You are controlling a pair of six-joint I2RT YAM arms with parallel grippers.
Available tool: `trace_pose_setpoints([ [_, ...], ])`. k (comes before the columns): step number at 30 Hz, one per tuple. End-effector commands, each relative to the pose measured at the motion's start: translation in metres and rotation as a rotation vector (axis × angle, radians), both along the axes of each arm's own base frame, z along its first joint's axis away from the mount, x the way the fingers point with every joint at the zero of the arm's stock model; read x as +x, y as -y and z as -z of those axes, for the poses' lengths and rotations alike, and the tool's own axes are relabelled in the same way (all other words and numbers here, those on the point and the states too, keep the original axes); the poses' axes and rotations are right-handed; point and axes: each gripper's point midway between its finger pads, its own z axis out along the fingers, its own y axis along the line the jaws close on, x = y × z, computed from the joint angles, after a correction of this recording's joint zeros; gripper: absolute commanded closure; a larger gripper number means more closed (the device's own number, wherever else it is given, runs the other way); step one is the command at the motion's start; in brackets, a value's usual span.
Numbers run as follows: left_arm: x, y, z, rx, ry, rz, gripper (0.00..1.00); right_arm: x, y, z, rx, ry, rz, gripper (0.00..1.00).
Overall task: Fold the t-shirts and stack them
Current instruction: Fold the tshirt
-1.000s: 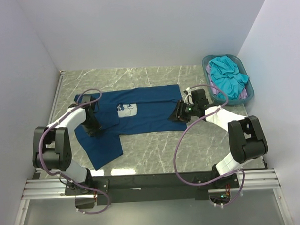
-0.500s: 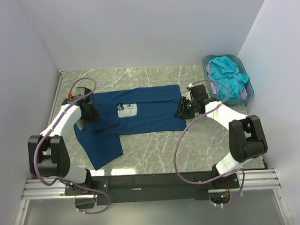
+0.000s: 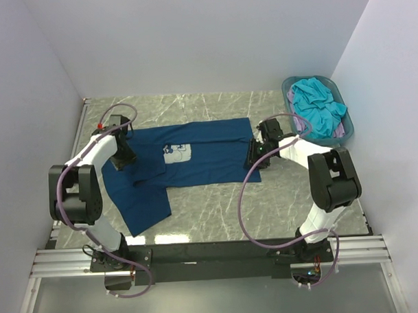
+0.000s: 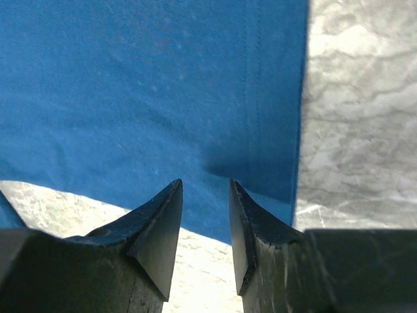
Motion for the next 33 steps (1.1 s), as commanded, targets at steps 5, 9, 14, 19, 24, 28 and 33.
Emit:
trace_pose_setpoints([
  [5, 0.021, -0.012, 0.014, 0.020, 0.017, -0.022, 0.58, 0.009, 0.007, 0.006, -0.093, -0.019, -0.003, 0.58],
  [9, 0.019, -0.013, 0.035, 0.014, -0.028, -0.025, 0.58, 0.004, 0.024, 0.014, -0.185, -0.050, 0.025, 0.58],
  [14, 0.010, -0.030, 0.047, 0.038, -0.085, -0.064, 0.59, 0.001, 0.048, 0.022, -0.262, -0.102, 0.082, 0.58],
  [19, 0.004, -0.035, 0.040, 0.060, -0.086, -0.073, 0.59, 0.002, 0.074, 0.024, -0.314, -0.124, 0.140, 0.58],
  [24, 0.010, -0.027, 0.036, 0.021, -0.061, -0.058, 0.57, 0.007, 0.088, 0.021, -0.311, -0.119, 0.175, 0.58],
  [28, 0.024, -0.008, 0.027, -0.032, -0.022, -0.020, 0.53, 0.012, 0.097, 0.019, -0.341, -0.106, 0.189, 0.58],
  [33, 0.035, 0.024, 0.008, -0.086, 0.031, 0.022, 0.37, 0.021, 0.090, -0.003, -0.293, -0.021, 0.200, 0.58],
])
